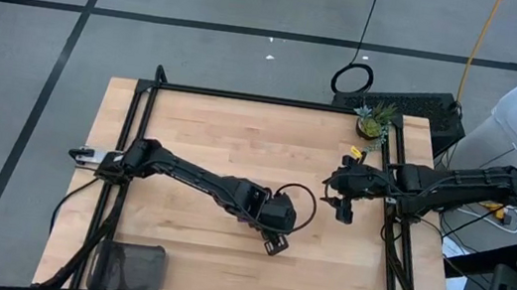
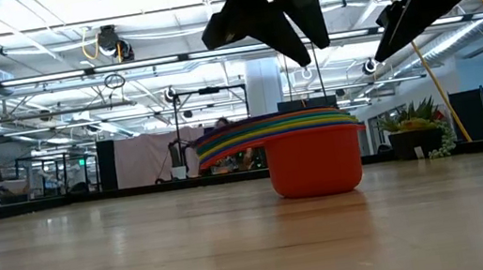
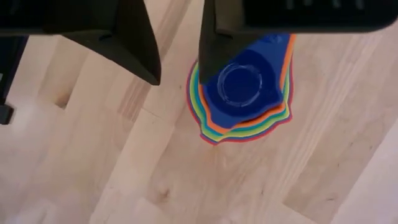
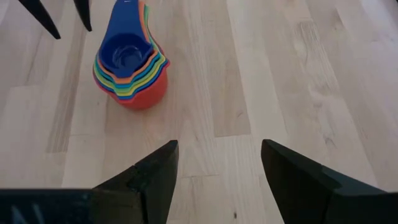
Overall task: Nest measuring cups in basket
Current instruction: Put the nested measuring cups into the black bin
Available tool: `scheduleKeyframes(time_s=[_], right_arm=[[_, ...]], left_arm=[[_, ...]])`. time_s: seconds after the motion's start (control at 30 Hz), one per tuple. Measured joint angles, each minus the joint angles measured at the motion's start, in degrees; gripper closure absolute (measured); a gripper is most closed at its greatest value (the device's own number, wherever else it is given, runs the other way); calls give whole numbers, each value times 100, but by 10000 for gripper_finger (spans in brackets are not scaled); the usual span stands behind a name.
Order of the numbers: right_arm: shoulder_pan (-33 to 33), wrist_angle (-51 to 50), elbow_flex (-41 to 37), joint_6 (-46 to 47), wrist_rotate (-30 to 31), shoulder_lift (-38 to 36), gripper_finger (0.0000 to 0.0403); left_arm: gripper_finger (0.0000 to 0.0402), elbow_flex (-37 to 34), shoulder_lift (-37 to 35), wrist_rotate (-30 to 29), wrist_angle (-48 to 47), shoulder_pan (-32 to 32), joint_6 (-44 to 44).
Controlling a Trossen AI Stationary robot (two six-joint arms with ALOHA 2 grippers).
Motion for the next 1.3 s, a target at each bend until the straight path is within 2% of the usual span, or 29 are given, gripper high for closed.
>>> scheduleKeyframes(time_s=[0.23, 0.43, 0.63, 0.7, 0.87, 1.1, 1.3], right_arm=[[0, 4, 0, 167, -1, 0, 181], [39, 118, 0, 261, -174, 56, 181], [444, 220, 0, 42, -167, 600, 181], [574, 339, 8, 4, -168, 838, 181], [799, 343, 515, -170, -160, 1448, 175], [960, -273, 2046, -574, -153, 2252, 154], [978, -932, 3011, -920, -64, 2958, 149]], left_arm=[[260, 0, -78, -39, -86, 31, 523], [259, 0, -104, -217, -855, -19, 1009], [259, -4, -133, -1267, -2593, -163, 816], [259, -8, -223, -1556, -2916, -246, 698], [259, -7, -765, -2488, -2918, -604, 497], [259, -2, -1686, -3929, -2550, -1266, 425], [259, -84, -2202, -4751, -2559, -1984, 320]])
